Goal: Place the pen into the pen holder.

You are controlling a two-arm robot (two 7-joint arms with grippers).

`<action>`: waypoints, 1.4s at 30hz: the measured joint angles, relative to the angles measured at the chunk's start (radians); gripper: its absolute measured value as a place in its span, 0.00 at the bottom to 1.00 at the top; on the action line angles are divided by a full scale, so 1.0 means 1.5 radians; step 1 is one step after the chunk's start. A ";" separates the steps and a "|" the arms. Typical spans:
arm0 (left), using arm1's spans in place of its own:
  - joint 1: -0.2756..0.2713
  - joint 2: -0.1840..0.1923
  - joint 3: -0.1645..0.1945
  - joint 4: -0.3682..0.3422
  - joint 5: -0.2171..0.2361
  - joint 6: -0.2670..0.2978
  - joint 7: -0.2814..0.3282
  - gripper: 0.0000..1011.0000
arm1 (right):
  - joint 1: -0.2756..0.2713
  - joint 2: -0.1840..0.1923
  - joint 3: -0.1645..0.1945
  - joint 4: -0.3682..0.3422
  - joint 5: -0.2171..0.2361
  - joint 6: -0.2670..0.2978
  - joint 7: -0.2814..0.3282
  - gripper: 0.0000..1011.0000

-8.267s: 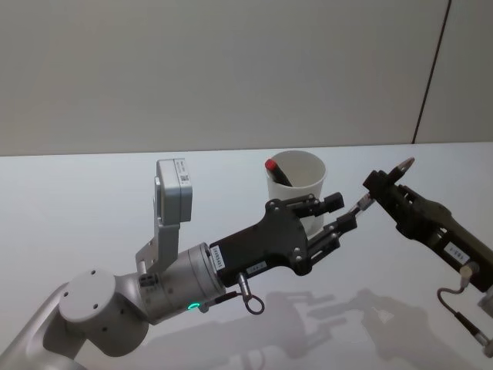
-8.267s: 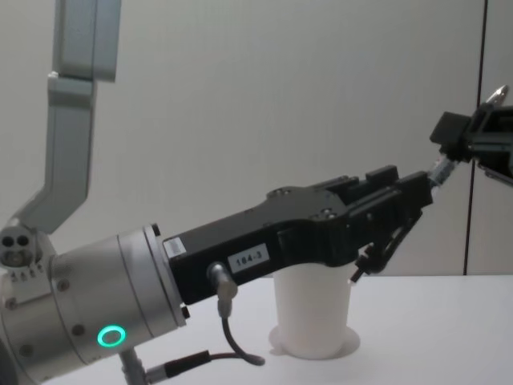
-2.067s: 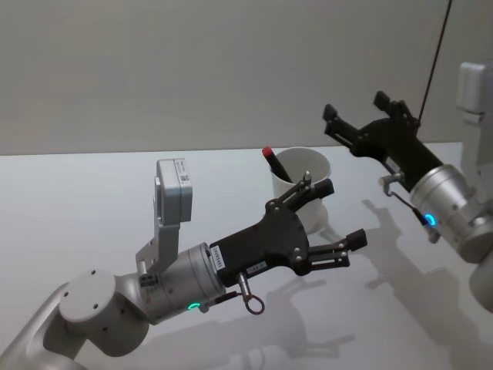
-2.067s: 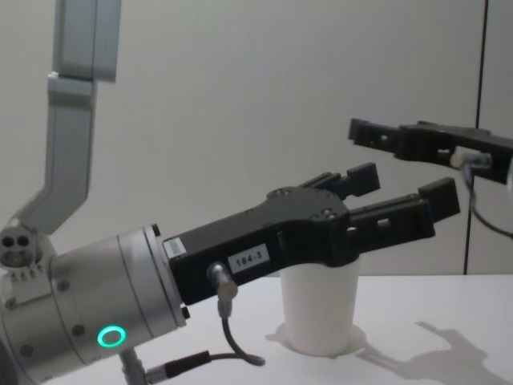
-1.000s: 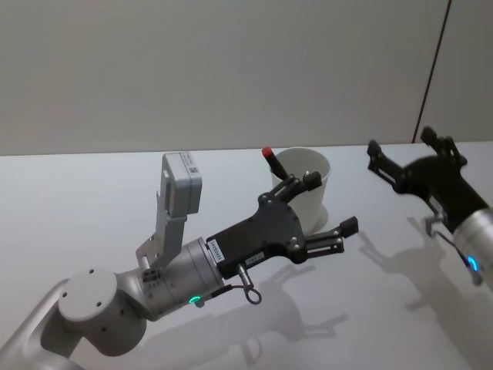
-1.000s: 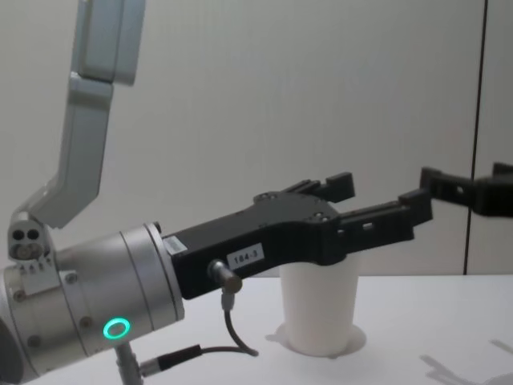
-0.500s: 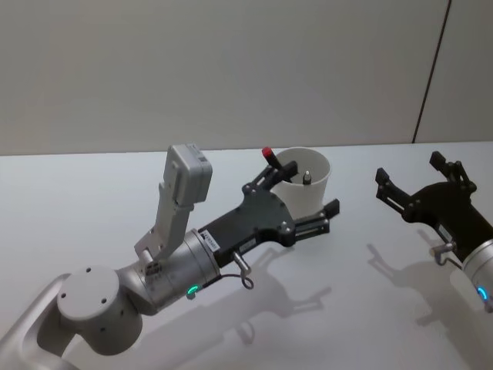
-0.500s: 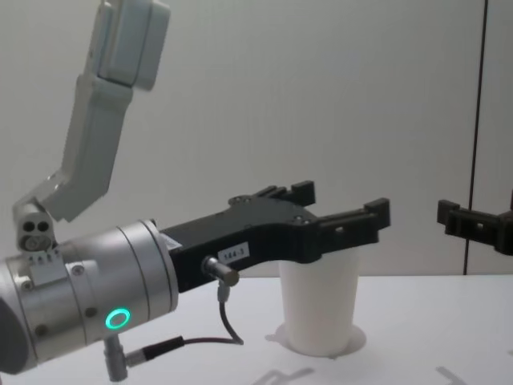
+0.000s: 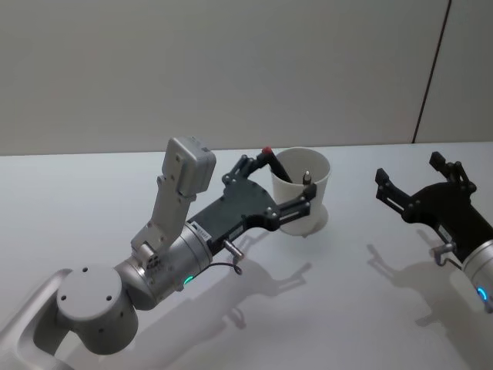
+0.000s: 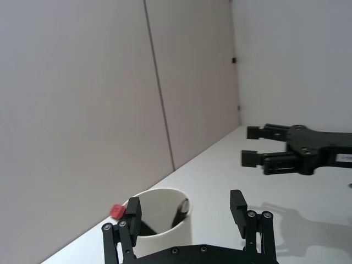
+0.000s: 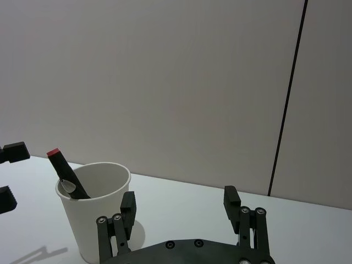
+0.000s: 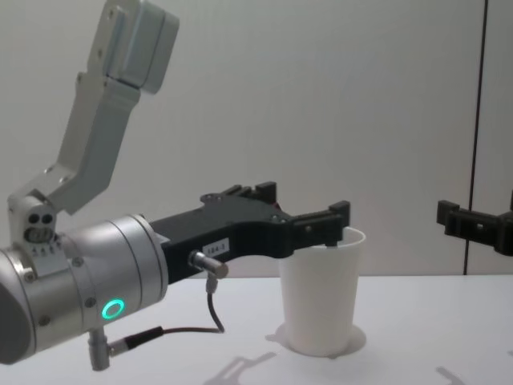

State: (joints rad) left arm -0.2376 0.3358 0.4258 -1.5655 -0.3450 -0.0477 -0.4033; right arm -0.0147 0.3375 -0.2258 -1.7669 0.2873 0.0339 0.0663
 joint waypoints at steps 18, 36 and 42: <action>0.000 0.019 0.012 -0.025 0.059 0.025 0.158 0.99 | 0.000 0.000 0.000 0.000 0.000 0.000 0.000 0.99; 0.000 0.031 0.019 -0.041 0.097 0.042 0.260 0.99 | 0.000 0.000 0.000 0.000 0.000 0.000 0.000 0.99; 0.000 0.031 0.019 -0.041 0.097 0.042 0.261 0.99 | 0.000 0.000 0.000 0.000 0.000 0.000 0.000 0.99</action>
State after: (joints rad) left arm -0.2371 0.3826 0.4549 -1.6272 -0.1997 0.0149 -0.0112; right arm -0.0146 0.3375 -0.2258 -1.7667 0.2874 0.0341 0.0668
